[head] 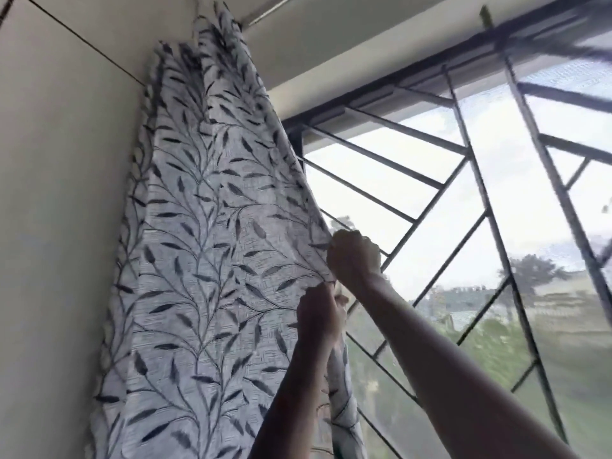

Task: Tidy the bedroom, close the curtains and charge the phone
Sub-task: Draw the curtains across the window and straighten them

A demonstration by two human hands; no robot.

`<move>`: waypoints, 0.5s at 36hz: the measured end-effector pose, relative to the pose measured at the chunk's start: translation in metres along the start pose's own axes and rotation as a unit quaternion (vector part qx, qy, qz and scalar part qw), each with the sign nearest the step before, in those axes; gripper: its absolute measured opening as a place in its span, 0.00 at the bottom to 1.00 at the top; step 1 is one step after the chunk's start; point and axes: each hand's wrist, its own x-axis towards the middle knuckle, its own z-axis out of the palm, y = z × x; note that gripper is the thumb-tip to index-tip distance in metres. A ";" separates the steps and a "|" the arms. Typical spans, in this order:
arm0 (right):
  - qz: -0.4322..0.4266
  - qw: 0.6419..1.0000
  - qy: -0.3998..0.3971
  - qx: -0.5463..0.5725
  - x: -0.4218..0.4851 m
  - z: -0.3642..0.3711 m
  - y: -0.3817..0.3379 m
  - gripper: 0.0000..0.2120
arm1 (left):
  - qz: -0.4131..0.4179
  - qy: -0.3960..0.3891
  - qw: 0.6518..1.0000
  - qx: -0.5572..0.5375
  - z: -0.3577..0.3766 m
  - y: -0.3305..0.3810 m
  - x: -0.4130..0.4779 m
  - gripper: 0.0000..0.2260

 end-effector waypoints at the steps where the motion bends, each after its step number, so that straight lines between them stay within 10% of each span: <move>1: 0.000 1.000 0.000 -0.009 -0.002 -0.005 0.011 0.13 | 0.004 -0.008 1.000 -0.001 0.006 0.009 -0.001 0.10; 18: 0.118 0.974 0.097 -0.166 -0.037 -0.174 0.259 0.10 | 0.151 -0.051 0.981 -0.113 0.114 0.272 -0.042 0.10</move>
